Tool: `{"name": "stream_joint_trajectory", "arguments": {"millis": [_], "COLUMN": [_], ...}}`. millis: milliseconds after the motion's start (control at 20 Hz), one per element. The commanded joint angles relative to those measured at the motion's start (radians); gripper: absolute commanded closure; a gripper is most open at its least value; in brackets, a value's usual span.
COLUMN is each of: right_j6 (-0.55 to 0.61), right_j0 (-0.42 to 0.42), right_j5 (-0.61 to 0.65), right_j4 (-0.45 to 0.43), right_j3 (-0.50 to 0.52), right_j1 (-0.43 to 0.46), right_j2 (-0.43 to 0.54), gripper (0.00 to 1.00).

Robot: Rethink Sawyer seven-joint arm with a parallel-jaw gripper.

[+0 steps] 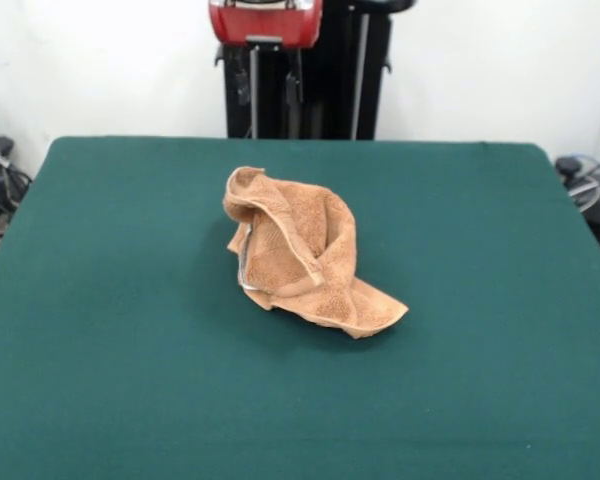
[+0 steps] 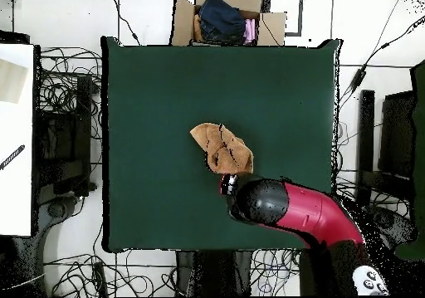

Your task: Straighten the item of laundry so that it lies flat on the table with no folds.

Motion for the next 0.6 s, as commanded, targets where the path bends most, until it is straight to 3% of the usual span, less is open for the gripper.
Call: {"name": "stream_joint_trajectory", "arguments": {"millis": [50, 600], "right_j6": [-0.02, -0.01], "right_j0": [0.033, 0.076], "right_j5": [0.098, 0.118], "right_j4": [-0.052, -0.074], "right_j3": [-0.002, -0.122], "right_j1": [0.053, 0.154], "right_j2": [0.068, 0.049], "gripper": [0.0, 0.0]}}
